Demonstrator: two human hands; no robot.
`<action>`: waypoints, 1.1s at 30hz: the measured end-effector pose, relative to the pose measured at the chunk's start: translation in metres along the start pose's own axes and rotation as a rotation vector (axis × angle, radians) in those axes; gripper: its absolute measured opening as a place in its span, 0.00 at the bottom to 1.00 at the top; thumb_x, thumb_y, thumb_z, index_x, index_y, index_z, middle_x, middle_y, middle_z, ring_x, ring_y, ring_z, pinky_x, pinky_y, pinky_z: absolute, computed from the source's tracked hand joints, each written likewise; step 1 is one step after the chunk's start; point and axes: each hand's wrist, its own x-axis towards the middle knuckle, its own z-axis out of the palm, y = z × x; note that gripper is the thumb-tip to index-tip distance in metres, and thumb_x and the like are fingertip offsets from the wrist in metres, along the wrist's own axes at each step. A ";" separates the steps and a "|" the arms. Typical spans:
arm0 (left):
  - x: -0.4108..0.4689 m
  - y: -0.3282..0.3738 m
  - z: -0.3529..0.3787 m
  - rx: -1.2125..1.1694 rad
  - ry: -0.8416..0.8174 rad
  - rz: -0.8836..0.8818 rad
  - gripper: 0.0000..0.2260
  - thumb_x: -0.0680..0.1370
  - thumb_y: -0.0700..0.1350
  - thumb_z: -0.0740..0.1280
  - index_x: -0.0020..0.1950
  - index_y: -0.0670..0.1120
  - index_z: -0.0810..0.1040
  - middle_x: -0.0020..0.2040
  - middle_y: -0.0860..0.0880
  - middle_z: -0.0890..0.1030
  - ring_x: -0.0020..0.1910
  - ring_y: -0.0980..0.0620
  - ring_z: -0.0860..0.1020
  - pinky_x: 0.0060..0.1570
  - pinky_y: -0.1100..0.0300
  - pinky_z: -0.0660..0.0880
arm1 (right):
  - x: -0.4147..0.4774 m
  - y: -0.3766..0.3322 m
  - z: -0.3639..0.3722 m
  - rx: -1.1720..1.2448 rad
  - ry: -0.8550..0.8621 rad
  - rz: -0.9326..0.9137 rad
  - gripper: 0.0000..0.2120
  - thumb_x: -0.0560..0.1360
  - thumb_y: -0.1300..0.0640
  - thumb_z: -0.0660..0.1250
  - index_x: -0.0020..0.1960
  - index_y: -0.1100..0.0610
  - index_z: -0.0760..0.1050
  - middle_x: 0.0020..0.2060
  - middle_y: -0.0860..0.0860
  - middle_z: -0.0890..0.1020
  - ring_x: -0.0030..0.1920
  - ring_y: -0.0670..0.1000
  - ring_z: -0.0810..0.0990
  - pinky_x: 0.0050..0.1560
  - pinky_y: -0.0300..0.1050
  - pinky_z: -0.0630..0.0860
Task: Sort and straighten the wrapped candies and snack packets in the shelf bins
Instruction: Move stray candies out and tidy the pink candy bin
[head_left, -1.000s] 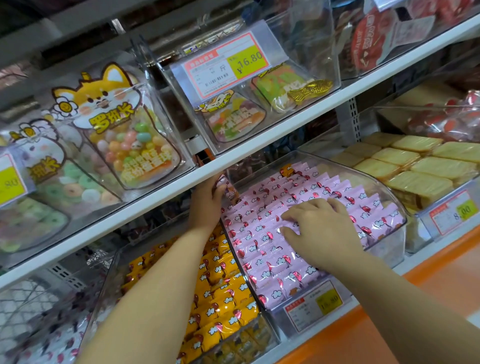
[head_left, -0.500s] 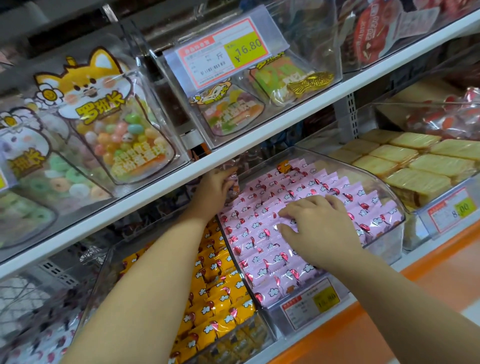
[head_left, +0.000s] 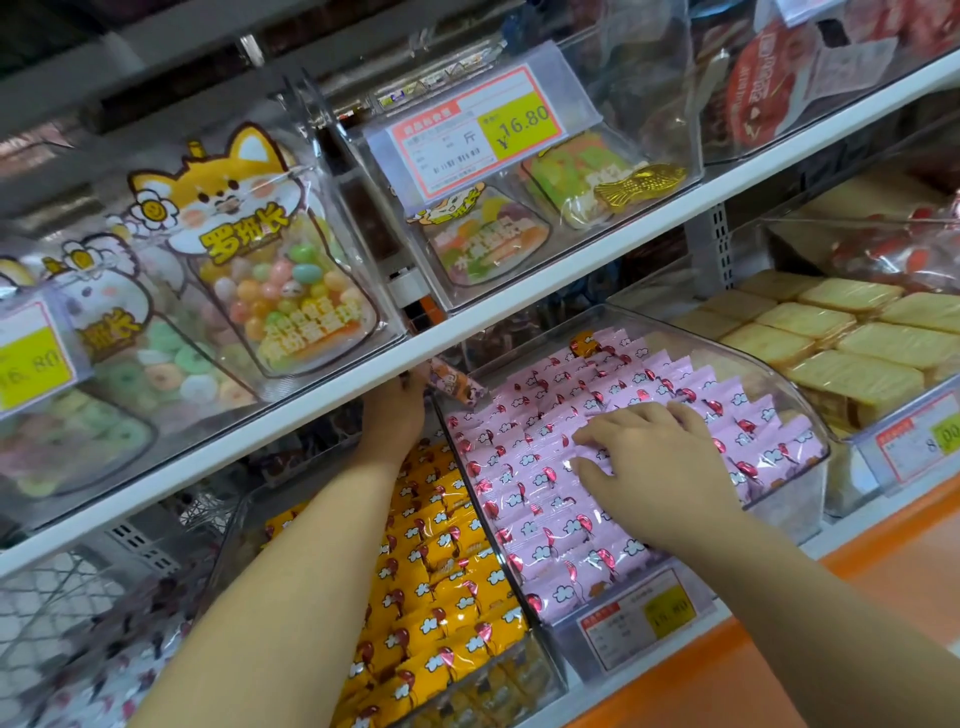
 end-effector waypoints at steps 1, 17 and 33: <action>-0.001 0.000 0.000 0.017 -0.034 0.030 0.15 0.82 0.43 0.57 0.69 0.44 0.70 0.65 0.45 0.73 0.66 0.47 0.70 0.58 0.62 0.63 | 0.000 0.000 0.000 0.002 0.002 0.000 0.18 0.79 0.41 0.52 0.66 0.42 0.69 0.68 0.41 0.70 0.69 0.47 0.63 0.73 0.52 0.49; -0.001 0.008 0.015 0.222 -0.183 0.342 0.19 0.79 0.38 0.63 0.70 0.48 0.70 0.67 0.46 0.73 0.67 0.47 0.70 0.69 0.48 0.65 | 0.004 -0.001 0.001 -0.023 0.016 0.010 0.18 0.78 0.41 0.54 0.65 0.42 0.70 0.66 0.42 0.72 0.67 0.47 0.65 0.71 0.51 0.51; -0.010 0.023 0.014 0.099 -0.278 0.281 0.18 0.80 0.36 0.61 0.70 0.44 0.69 0.51 0.50 0.73 0.39 0.66 0.70 0.35 0.83 0.66 | 0.004 -0.007 0.004 -0.067 0.062 0.030 0.17 0.78 0.41 0.54 0.63 0.41 0.72 0.63 0.41 0.74 0.66 0.48 0.66 0.69 0.50 0.54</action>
